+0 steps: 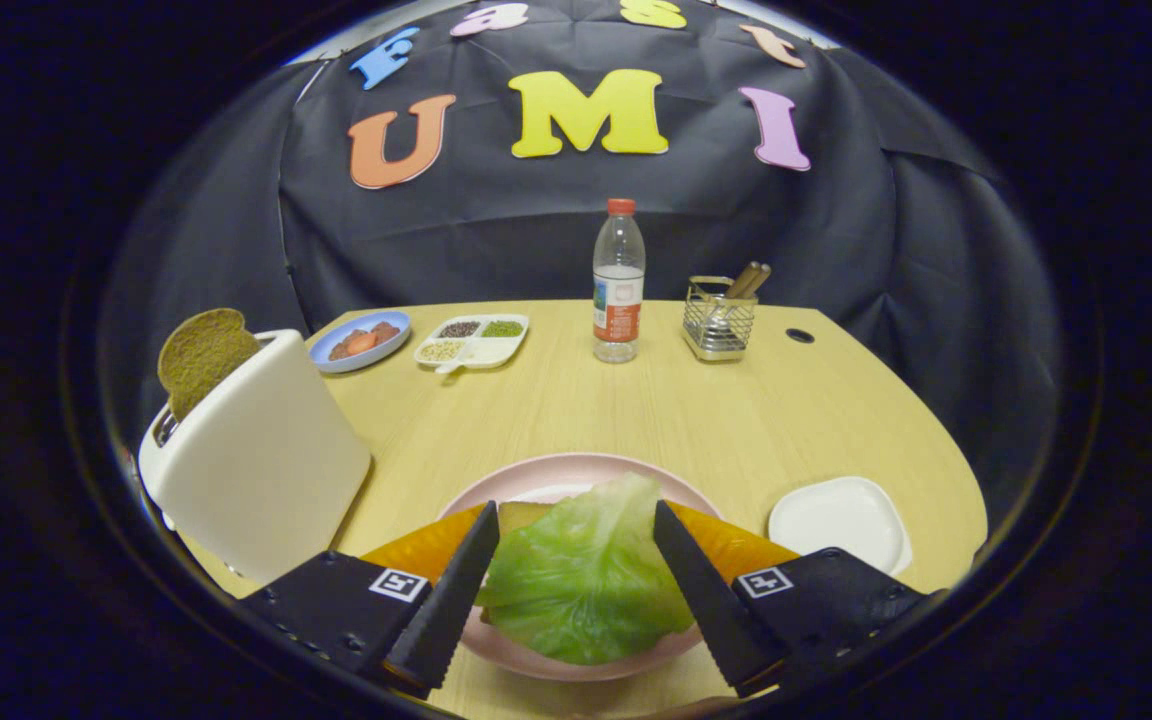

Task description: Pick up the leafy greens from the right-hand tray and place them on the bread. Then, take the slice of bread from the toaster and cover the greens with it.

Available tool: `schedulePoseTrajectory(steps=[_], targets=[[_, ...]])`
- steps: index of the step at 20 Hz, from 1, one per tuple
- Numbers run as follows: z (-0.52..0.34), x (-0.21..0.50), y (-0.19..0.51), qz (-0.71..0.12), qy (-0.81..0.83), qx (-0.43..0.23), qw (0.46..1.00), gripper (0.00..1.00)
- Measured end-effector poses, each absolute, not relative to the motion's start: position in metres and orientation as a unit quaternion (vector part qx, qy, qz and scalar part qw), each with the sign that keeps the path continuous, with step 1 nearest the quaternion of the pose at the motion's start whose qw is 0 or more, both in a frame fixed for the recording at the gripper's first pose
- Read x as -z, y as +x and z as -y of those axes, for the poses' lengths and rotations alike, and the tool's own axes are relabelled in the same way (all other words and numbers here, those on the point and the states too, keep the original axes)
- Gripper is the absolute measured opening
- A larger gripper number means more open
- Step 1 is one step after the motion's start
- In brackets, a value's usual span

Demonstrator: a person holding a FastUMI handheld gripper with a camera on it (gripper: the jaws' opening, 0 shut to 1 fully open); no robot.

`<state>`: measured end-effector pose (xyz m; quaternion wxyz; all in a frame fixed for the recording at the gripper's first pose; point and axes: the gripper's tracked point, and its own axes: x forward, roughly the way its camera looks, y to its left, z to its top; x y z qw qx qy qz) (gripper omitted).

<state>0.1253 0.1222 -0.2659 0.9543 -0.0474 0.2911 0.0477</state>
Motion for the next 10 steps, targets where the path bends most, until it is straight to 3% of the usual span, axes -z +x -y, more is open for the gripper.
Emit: schedulePoseTrajectory(steps=[10], targets=[[-0.198, 0.176, 0.081, -0.206, -0.061, -0.062, 0.975, 0.96]])
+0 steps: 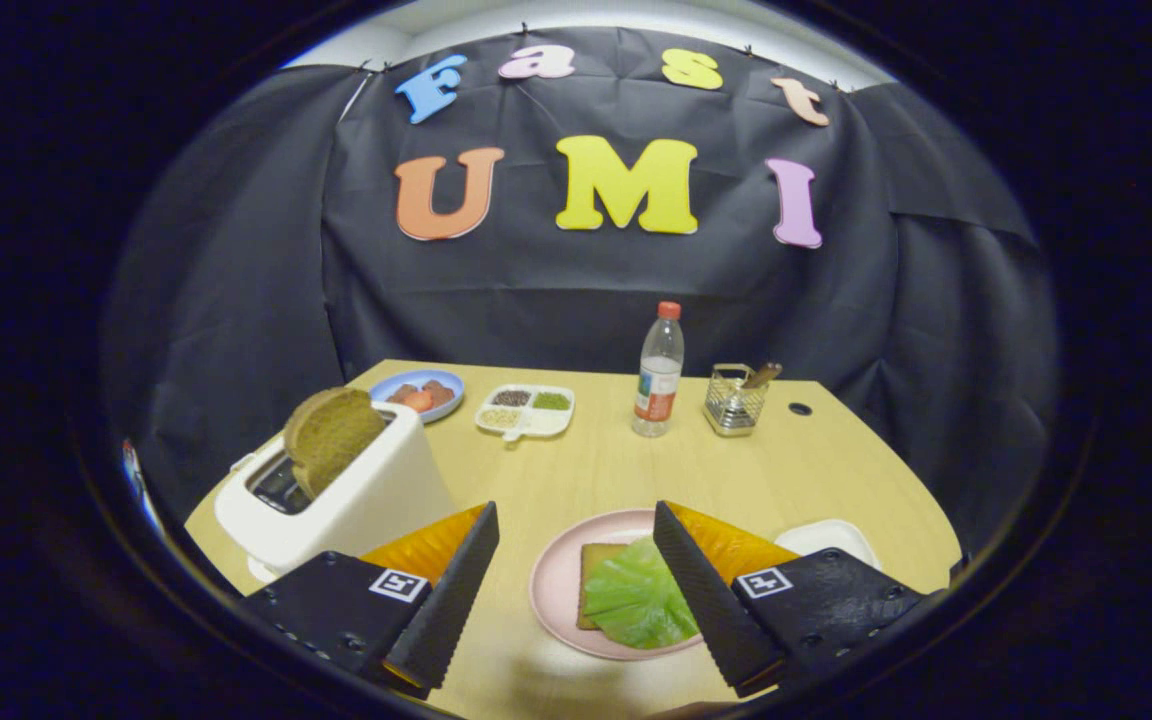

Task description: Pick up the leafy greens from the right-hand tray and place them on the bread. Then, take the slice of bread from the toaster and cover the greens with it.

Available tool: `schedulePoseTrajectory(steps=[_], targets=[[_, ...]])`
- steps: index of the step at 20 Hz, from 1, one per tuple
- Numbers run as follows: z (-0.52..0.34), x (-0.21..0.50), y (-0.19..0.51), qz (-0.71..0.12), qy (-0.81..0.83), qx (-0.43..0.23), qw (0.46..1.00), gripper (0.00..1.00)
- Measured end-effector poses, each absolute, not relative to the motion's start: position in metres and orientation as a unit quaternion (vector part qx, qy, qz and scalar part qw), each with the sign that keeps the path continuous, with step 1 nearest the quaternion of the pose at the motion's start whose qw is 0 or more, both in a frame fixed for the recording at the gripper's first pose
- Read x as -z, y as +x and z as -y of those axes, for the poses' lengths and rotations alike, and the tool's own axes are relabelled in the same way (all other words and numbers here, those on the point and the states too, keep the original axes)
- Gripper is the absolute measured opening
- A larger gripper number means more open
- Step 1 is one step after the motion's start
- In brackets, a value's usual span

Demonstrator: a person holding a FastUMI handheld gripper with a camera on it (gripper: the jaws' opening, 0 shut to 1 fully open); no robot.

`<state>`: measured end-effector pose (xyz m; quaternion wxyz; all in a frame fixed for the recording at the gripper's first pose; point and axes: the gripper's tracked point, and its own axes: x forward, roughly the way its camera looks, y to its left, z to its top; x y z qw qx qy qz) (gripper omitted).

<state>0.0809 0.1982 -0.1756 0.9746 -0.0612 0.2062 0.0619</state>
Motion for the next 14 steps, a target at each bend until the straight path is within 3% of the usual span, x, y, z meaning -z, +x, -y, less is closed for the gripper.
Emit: schedulePoseTrajectory(steps=[14], targets=[[-0.328, 0.128, 0.074, -0.212, -0.075, -0.102, 0.969, 0.97]])
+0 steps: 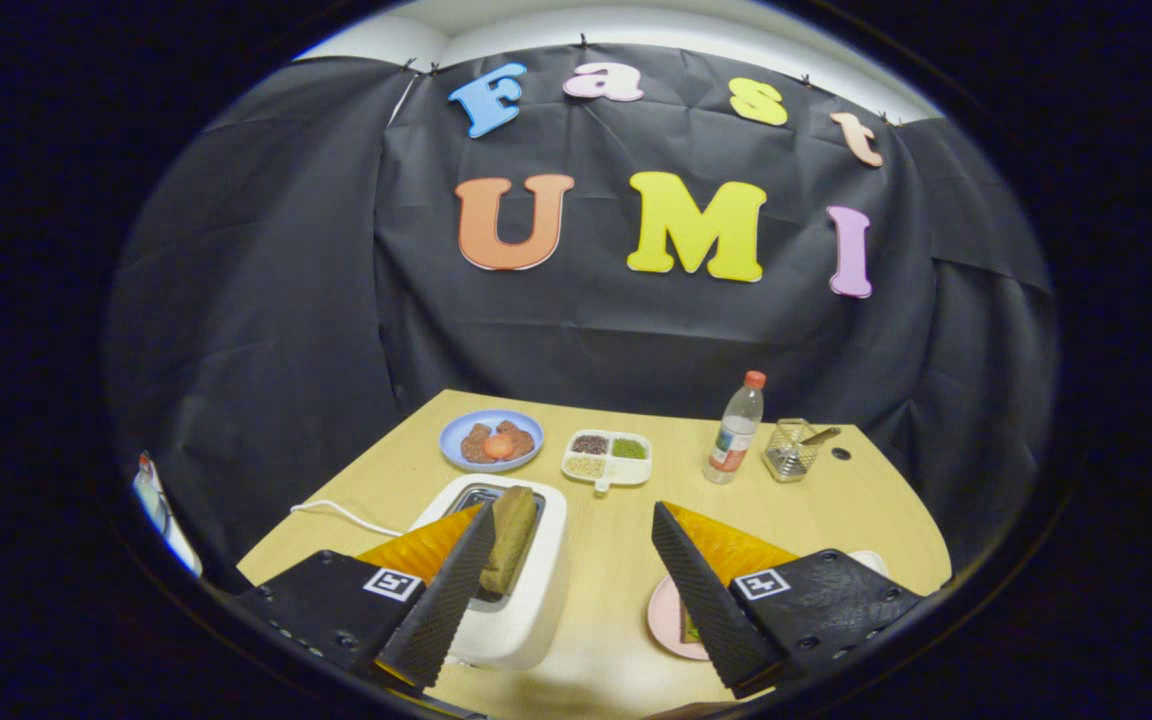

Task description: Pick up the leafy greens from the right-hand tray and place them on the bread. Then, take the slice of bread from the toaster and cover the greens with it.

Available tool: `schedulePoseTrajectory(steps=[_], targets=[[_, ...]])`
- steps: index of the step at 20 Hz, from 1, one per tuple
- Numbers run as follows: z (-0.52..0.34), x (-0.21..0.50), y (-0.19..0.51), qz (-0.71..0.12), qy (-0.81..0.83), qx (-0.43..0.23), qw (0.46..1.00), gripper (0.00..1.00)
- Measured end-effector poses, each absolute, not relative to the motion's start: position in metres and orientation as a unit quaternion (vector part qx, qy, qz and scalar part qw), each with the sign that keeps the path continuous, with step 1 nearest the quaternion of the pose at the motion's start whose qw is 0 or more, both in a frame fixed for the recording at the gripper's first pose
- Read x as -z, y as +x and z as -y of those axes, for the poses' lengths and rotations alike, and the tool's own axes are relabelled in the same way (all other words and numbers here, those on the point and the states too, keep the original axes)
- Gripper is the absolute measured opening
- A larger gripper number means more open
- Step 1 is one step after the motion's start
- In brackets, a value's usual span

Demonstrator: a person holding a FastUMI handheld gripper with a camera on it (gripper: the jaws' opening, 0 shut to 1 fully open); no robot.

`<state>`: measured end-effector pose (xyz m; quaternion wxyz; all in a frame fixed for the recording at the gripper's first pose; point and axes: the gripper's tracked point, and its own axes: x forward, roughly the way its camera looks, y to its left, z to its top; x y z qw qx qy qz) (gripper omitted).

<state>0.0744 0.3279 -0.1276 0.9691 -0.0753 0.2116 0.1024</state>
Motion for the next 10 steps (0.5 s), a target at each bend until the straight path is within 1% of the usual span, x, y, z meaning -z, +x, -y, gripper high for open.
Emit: schedulePoseTrajectory(steps=[10], targets=[[-0.368, 0.175, 0.117, -0.270, -0.060, -0.084, 0.957, 0.97]])
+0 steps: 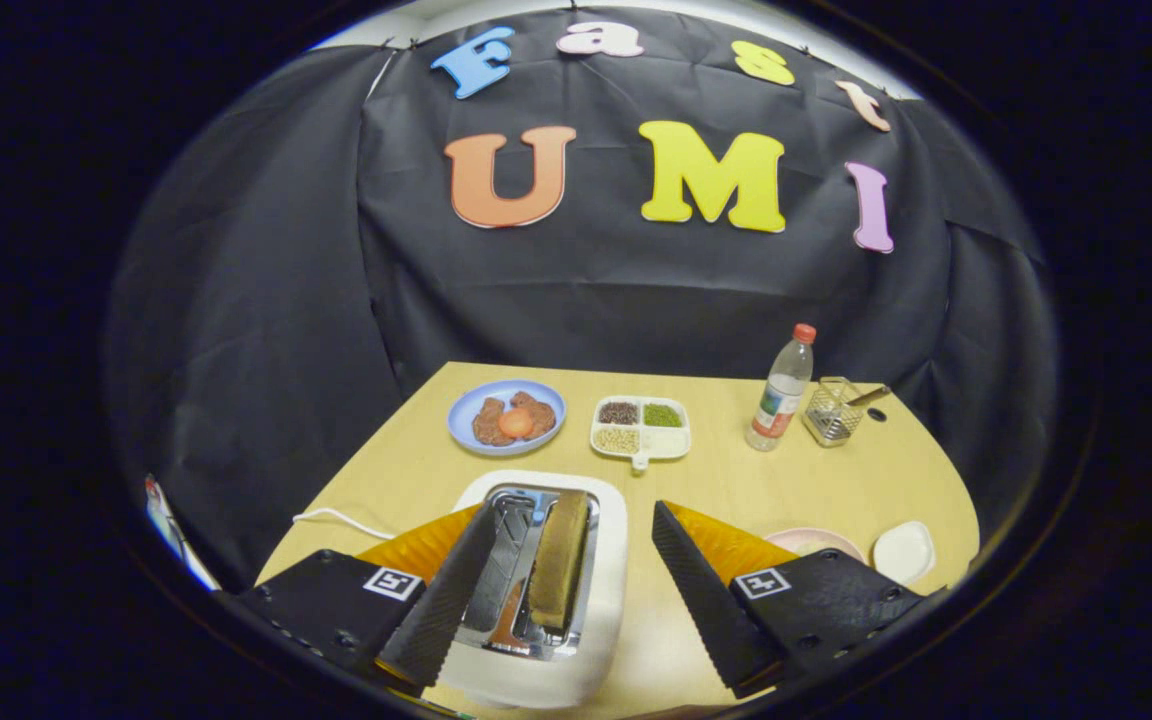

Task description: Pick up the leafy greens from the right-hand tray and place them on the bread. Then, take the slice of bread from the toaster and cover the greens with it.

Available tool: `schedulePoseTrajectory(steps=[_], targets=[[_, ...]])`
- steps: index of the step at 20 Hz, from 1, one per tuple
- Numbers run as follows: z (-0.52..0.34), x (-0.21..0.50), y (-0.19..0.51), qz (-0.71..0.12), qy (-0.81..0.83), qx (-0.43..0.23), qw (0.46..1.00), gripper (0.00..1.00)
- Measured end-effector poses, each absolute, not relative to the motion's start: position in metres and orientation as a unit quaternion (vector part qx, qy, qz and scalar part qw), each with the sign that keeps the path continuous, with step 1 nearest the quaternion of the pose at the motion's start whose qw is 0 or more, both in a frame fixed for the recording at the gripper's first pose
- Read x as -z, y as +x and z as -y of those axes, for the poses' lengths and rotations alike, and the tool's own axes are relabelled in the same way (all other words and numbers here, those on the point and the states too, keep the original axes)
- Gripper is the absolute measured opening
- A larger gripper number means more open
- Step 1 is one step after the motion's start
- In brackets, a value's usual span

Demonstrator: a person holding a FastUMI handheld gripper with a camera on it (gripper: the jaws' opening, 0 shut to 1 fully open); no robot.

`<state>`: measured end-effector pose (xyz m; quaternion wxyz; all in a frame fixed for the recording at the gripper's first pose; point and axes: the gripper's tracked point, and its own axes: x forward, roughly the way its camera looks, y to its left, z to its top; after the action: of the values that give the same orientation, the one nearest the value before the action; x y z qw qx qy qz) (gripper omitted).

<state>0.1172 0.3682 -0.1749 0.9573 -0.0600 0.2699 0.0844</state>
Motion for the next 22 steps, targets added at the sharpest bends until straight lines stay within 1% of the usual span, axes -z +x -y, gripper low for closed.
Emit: schedulePoseTrajectory(steps=[2, 4, 7, 9, 11, 15, 16, 22], targets=[[-0.371, 0.187, 0.117, -0.290, -0.060, -0.085, 0.951, 0.97], [-0.368, 0.193, 0.119, -0.305, -0.059, -0.076, 0.947, 0.85], [-0.367, 0.192, 0.116, -0.304, -0.052, -0.076, 0.948, 0.67], [-0.370, 0.199, 0.119, -0.310, -0.047, -0.083, 0.946, 0.40], [-0.368, 0.191, 0.112, -0.309, -0.055, -0.076, 0.946, 0.13], [-0.369, 0.191, 0.107, -0.305, -0.062, -0.076, 0.947, 0.12], [-0.369, 0.190, 0.105, -0.308, -0.065, -0.072, 0.946, 0.01], [-0.380, 0.172, 0.097, -0.297, -0.075, -0.081, 0.948, 0.00]])
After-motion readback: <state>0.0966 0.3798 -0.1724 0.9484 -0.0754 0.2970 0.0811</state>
